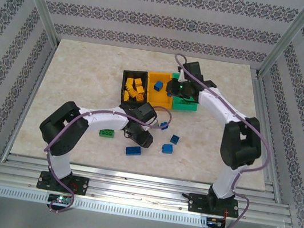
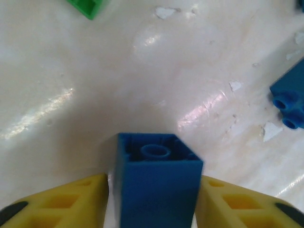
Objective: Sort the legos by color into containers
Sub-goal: Place the lego in the container, then pick up the lego from the middle-left of the table, then pick up the lego from the bottom-center of the table.
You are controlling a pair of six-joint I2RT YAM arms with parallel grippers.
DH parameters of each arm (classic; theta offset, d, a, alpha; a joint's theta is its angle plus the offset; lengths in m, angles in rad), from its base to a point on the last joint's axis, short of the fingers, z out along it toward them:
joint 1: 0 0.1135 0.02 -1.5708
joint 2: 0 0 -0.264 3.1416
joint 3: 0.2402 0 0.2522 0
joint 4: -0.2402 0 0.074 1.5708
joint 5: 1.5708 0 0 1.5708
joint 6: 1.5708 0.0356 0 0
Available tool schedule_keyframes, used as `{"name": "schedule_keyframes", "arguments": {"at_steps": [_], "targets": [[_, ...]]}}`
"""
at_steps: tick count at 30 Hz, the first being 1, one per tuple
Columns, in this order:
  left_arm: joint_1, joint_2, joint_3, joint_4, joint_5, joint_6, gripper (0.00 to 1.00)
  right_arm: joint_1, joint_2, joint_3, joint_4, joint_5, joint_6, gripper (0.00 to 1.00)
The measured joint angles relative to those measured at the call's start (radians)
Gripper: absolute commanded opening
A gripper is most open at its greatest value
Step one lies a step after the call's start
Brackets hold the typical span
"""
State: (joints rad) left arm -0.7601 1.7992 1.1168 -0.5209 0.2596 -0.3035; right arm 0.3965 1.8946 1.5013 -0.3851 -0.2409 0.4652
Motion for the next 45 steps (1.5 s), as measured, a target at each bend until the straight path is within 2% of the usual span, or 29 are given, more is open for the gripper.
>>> {"name": "schedule_keyframes", "arguments": {"at_steps": [1, 2, 3, 9, 15, 21, 27, 30, 34, 37, 39, 45], "targets": [[0.000, 0.002, 0.006, -0.002, -0.004, 0.003, 0.31, 0.007, 0.034, 0.032, -0.001, -0.003, -0.002, 0.34], [0.000, 0.002, 0.011, -0.002, -0.010, 0.002, 0.28, 0.014, 0.062, 0.056, -0.003, -0.006, -0.001, 0.40], [0.000, 0.001, 0.016, -0.003, -0.011, 0.004, 0.28, 0.019, 0.082, 0.072, -0.003, -0.008, -0.003, 0.42], [0.007, -0.043, 0.021, -0.003, -0.029, 0.005, 0.24, 0.019, 0.096, 0.064, -0.001, -0.011, -0.017, 0.46], [0.073, -0.119, 0.098, -0.006, -0.009, 0.005, 0.25, 0.018, -0.024, -0.102, 0.006, 0.000, -0.024, 0.46], [0.172, -0.071, 0.318, -0.045, -0.002, 0.008, 0.35, 0.011, -0.249, -0.336, 0.019, 0.018, -0.024, 0.47], [0.229, 0.151, 0.646, -0.118, -0.022, 0.021, 0.39, 0.027, -0.422, -0.558, 0.010, 0.026, -0.015, 0.47], [0.242, 0.288, 0.808, -0.183, -0.053, 0.047, 0.57, 0.090, -0.480, -0.652, 0.001, 0.045, 0.013, 0.50], [0.244, 0.396, 0.924, -0.257, -0.092, 0.077, 0.68, 0.229, -0.523, -0.713, -0.007, 0.086, 0.064, 0.59], [0.244, 0.391, 0.912, -0.286, -0.103, 0.088, 0.69, 0.312, -0.525, -0.734, -0.006, 0.118, 0.097, 0.60], [0.244, 0.347, 0.843, -0.271, -0.105, 0.090, 0.69, 0.346, -0.524, -0.744, -0.011, 0.146, 0.117, 0.60], [0.244, 0.018, 0.430, -0.167, -0.096, 0.087, 0.75, 0.420, -0.496, -0.745, -0.050, 0.242, 0.143, 0.60]]}}
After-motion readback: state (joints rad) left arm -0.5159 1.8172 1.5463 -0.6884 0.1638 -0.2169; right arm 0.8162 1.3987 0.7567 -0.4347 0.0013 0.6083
